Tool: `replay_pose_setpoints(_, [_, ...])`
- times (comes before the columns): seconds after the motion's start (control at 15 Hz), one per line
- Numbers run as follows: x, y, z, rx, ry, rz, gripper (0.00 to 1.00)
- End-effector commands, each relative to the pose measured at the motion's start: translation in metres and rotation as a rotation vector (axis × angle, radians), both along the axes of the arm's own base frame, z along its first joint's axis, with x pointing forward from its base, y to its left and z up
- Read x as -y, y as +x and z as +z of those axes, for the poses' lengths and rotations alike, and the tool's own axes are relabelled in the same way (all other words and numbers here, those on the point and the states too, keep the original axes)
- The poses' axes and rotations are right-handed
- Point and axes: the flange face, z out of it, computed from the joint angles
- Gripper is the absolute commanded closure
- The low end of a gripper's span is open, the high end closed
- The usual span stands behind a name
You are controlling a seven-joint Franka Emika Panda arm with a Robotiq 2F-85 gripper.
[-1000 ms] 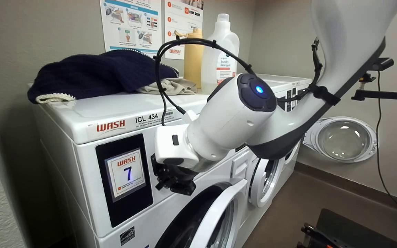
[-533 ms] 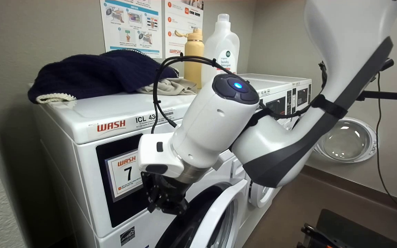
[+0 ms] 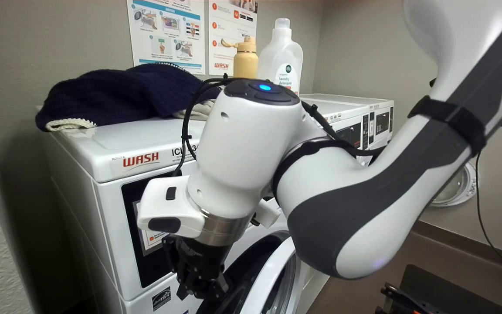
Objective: Press a button on the washing machine
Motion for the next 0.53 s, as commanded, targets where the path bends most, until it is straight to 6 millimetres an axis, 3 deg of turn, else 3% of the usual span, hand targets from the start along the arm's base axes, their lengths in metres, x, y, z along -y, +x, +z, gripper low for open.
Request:
replay_pose_setpoints(0.0, [-0.007,-0.005,0.03,-0.036,-0.033,-0.024,1.0])
replay_pose_setpoints(0.47, [-0.011,-0.007,0.078,-0.105,-0.057,-0.097,1.0])
